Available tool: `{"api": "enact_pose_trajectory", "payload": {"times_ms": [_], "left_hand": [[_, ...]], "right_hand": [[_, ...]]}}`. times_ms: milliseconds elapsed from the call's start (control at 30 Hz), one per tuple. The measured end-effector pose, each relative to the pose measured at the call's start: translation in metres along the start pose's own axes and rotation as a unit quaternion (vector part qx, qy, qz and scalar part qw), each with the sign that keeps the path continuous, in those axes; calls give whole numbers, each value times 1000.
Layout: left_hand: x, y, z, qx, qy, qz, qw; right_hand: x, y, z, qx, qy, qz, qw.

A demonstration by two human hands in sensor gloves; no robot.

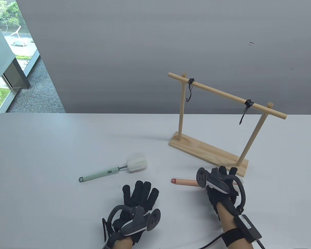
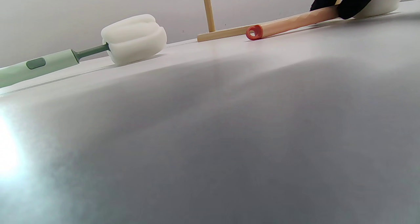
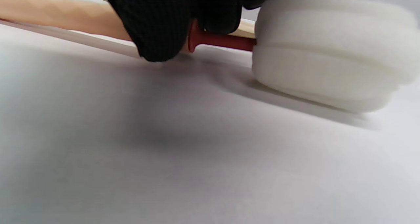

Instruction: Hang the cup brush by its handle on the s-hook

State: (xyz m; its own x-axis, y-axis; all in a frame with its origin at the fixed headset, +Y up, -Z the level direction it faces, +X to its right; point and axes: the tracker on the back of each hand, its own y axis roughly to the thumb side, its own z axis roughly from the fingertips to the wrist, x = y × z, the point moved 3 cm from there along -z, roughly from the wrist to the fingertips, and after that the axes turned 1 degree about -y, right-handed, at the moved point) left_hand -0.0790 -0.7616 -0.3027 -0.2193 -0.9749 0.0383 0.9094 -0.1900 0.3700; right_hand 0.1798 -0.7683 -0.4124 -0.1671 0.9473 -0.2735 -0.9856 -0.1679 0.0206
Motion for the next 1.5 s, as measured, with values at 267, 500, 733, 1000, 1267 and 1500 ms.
{"api": "enact_pose_trajectory", "payload": {"times_ms": [267,500,733,1000,1267,1500], "left_hand": [[0,1,0,3,3,-3,1000],[-3,1,2,5,13,-5,1000],[-2,3,2,12,7,-31,999],[2,5,-1,15,-10,-36,999],[7,5,-5,0,-24,-58,998],[6,5,-4,-1,-32,-60,998]], "right_hand": [[5,3,6,-4,-18,47,999],[29,2,21,1,-124,-15,992],[50,-37,41,13,-219,-290,931],[44,-93,48,-2,-245,-529,813],[42,-115,58,-13,-282,-569,772],[42,-121,64,-12,-294,-586,755]]}}
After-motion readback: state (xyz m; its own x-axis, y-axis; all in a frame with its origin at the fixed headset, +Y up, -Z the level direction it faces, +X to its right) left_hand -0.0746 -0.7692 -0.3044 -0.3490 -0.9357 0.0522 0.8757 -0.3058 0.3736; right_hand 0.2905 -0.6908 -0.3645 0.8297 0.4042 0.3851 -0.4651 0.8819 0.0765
